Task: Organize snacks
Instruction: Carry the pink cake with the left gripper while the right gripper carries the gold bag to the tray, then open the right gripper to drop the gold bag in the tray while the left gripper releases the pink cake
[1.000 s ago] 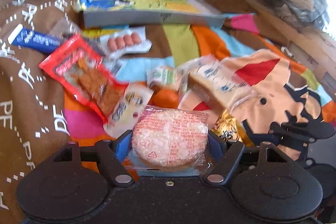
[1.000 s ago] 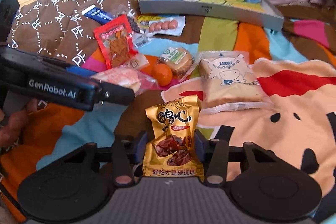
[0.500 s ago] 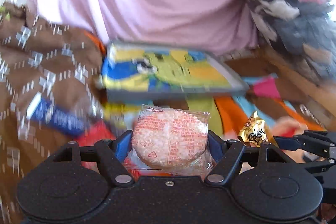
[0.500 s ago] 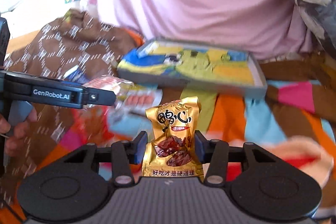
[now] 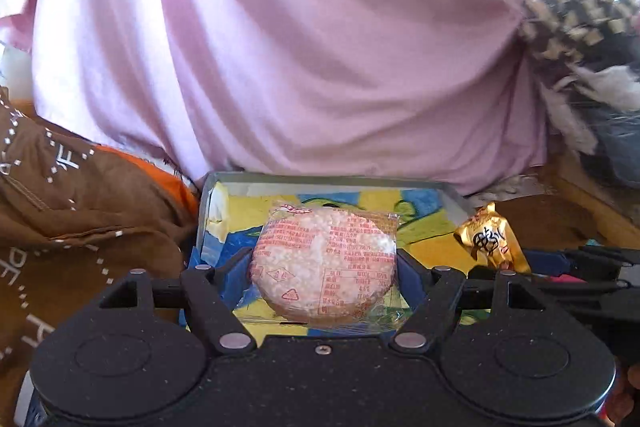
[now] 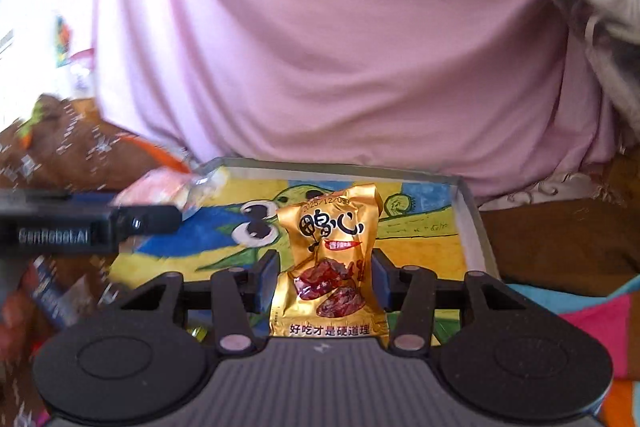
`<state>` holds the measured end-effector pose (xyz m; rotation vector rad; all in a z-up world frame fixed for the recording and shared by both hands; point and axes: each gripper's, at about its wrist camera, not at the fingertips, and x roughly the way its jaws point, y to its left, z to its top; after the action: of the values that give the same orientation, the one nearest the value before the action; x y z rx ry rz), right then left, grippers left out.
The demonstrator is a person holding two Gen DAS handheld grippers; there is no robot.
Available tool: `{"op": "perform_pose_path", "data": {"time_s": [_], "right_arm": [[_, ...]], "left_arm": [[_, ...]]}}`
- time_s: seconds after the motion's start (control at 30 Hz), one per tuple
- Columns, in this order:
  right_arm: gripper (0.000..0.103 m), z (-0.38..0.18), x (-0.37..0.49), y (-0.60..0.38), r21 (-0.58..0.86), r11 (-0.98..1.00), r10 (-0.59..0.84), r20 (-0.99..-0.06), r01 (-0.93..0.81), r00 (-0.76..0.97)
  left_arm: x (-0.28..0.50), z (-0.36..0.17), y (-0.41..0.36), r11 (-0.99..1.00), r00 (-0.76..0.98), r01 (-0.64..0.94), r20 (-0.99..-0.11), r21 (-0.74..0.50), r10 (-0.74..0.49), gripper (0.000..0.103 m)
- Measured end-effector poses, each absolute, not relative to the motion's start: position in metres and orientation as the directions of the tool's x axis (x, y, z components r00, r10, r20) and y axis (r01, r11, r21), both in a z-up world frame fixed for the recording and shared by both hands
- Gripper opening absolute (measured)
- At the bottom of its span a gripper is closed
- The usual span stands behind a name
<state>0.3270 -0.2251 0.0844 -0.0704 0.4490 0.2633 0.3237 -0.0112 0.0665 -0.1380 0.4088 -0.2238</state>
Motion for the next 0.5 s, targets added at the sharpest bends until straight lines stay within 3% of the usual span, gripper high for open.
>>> {"op": "perform_pose_path", "data": {"time_s": [0.27, 0.5], "right_arm": [[0.053, 0.055, 0.382, -0.224, 0.052, 0.982, 0.183, -0.503, -0.181, 0.845], [0.054, 0.033, 0.383, -0.221, 0.029, 0.989, 0.142, -0.504, -0.147, 0.852]], "left_arm": [[0.376, 0.047, -0.013, 0.974, 0.850, 0.114, -0.488, -0.194, -0.197, 0.075], [0.393, 0.025, -0.008, 0.974, 0.814, 0.038, -0.558, -0.224, -0.160, 0.075]]}}
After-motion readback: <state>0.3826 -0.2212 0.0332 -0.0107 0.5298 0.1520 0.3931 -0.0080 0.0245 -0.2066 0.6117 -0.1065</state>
